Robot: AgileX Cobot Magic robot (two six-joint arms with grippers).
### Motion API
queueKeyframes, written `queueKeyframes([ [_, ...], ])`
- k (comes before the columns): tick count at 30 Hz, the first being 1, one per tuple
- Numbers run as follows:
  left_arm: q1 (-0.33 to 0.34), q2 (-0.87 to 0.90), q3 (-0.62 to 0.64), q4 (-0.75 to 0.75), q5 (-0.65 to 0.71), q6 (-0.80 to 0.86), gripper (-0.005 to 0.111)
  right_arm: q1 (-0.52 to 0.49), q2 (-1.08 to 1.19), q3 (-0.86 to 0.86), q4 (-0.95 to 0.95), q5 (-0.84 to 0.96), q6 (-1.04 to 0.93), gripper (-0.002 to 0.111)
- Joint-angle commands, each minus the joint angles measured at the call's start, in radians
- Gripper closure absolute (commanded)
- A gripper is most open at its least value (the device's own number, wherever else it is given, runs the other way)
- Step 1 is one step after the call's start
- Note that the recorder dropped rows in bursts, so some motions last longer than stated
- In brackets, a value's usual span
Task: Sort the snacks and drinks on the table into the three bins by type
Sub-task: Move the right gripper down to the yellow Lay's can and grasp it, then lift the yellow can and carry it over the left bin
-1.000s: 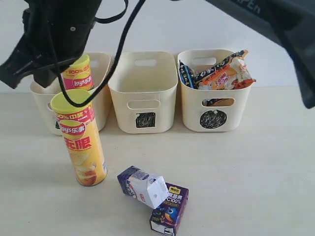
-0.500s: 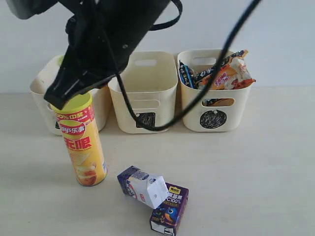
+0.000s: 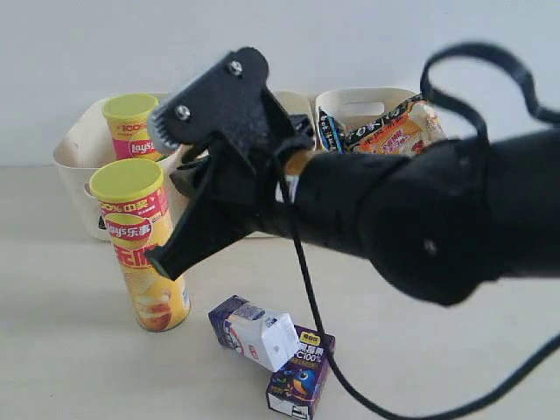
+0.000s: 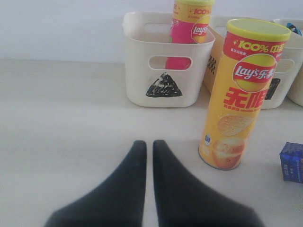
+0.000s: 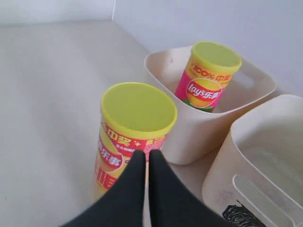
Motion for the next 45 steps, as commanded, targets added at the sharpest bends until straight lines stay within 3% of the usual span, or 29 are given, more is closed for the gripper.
queueKeyframes([
  [1, 0.003, -0.003, 0.004, -0.005, -0.011, -0.010, 0.102, 0.000, 0.016, 0.152, -0.006, -0.366, 0.093, 0.108],
  [6, 0.003, -0.003, 0.004, -0.005, -0.011, -0.010, 0.102, 0.000, 0.065, 0.249, -0.061, -0.576, 0.178, 0.108],
  [13, 0.003, -0.003, 0.004, -0.005, -0.011, -0.010, 0.102, 0.000, 0.206, 0.258, -0.081, -0.673, 0.337, 0.108],
  [15, 0.003, -0.003, 0.004, -0.005, -0.011, -0.010, 0.102, 0.000, 0.240, 0.258, -0.088, -0.715, 0.373, 0.102],
  [18, 0.003, -0.003, 0.004, -0.005, -0.011, -0.010, 0.102, 0.000, 0.277, 0.258, -0.095, -0.756, 0.407, 0.083],
  [23, 0.003, -0.003, 0.004, -0.005, -0.011, -0.010, 0.102, 0.000, 0.286, 0.232, -0.129, -0.750, 0.409, 0.024],
  [26, 0.003, -0.003, 0.004, -0.005, -0.011, -0.010, 0.102, 0.000, 0.286, 0.198, -0.129, -0.684, 0.411, 0.005],
  [31, 0.003, -0.003, 0.004, -0.005, -0.011, -0.010, 0.102, 0.000, 0.329, 0.110, -0.140, -0.562, 0.426, 0.004],
  [45, 0.003, -0.003, 0.004, -0.005, -0.011, -0.010, 0.102, 0.000, 0.460, -0.057, -0.181, -0.525, 0.430, 0.004],
])
